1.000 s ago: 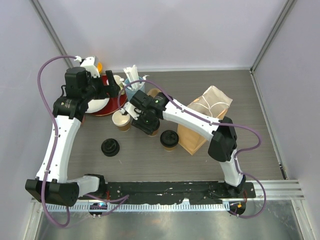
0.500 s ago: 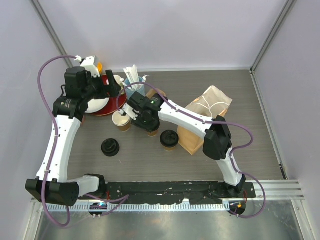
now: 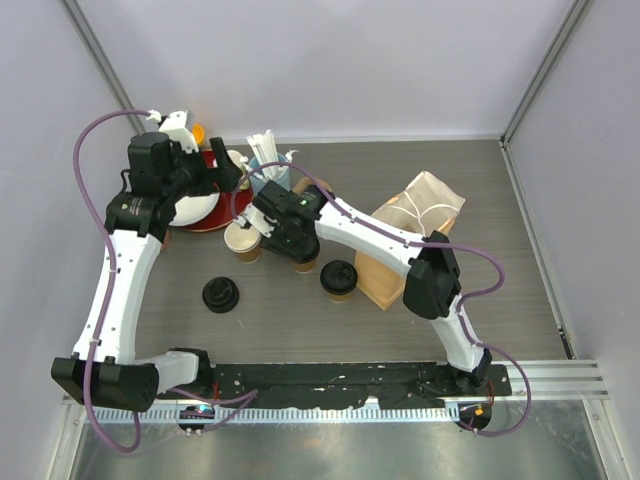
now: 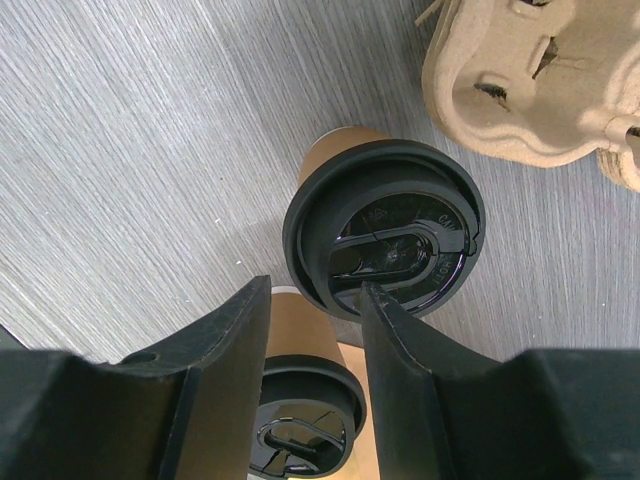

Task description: Pack the takeout coffee

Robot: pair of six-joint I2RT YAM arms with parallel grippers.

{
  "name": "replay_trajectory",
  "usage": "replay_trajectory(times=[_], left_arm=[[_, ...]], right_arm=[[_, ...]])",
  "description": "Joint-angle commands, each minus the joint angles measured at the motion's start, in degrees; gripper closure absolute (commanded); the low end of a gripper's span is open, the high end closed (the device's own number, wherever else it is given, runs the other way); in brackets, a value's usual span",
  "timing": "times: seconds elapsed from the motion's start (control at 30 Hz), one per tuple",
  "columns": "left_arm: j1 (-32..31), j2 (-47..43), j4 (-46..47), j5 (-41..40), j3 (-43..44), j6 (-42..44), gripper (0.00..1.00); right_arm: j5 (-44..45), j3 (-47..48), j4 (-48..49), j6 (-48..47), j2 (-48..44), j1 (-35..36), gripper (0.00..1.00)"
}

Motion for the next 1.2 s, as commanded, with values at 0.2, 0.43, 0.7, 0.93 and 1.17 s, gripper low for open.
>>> replay_trajectory(times=[0.2, 0.43, 0.7, 0.93, 1.17], left_arm=[[-0.1, 0.2, 0.8, 2.7, -0.4, -0.2, 0.01], [-0.1, 0.4, 0.9, 2.9, -0.2, -0.2, 0.01], [-0.1, 0.2, 0.8, 3.3, -0.3, -0.3, 0.01], [-0.1, 0.3, 0.9, 3.7, -0.3, -0.4, 0.01], [-0.1, 0.3, 0.9, 3.9, -0.2, -0.5, 0.01]], right_arm=[[-2.0, 2.5, 2.8, -0.8, 1.1, -0.5, 0.62], [-2.3, 0.8, 3.1, -0.9, 0.9, -0.4, 0.67], [-2.4, 0.8, 2.6, -1.5, 1.0, -0.5, 0.76], [-2.4, -0.7, 2.6, -1.9, 0.8, -0.5, 0.75], [-2.4, 0.3, 2.2, -1.8, 0.5, -0.5, 0.85]])
